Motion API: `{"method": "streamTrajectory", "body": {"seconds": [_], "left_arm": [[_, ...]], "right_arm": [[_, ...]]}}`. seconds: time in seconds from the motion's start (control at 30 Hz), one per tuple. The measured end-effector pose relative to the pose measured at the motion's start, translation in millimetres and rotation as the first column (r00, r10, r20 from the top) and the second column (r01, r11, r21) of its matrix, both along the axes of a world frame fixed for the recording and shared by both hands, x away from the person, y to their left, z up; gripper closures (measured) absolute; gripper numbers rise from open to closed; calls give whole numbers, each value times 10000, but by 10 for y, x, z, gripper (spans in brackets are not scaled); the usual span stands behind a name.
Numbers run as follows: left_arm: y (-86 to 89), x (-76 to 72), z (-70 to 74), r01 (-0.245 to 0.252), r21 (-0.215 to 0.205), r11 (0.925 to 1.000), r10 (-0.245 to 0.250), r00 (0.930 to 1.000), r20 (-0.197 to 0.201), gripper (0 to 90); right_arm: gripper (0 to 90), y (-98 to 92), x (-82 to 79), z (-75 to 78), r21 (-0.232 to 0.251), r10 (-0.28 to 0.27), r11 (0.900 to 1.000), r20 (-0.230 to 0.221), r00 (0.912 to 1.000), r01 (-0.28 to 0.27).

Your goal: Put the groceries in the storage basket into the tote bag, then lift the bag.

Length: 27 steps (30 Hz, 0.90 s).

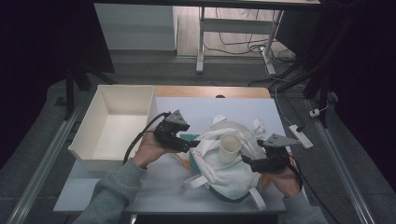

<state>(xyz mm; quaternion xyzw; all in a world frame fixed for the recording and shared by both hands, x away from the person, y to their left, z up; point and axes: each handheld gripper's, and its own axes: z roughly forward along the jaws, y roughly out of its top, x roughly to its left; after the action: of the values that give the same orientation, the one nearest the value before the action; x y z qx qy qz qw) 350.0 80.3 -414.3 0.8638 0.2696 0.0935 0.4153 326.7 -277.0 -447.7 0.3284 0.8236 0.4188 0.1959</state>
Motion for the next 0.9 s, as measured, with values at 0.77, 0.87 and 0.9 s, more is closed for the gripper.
{"method": "streamTrajectory", "body": {"seconds": [0.77, 0.87, 0.9], "left_arm": [[-52, -97, -368, -308, 16, 9995, 309, 9965, -778, 275], [-91, -88, -416, -305, 171, 9994, 318, 9959, -847, 276], [-105, -83, -431, -342, 275, 9990, 363, 9960, -815, 277]], "right_arm": [[179, -402, -106, -22, -100, -1142, 9934, -67, 9934, 1141], [180, -415, -107, -34, -191, -1199, 9926, -95, 9927, 1197], [182, -414, -107, -38, -214, -1212, 9924, -91, 9926, 1210]]}}
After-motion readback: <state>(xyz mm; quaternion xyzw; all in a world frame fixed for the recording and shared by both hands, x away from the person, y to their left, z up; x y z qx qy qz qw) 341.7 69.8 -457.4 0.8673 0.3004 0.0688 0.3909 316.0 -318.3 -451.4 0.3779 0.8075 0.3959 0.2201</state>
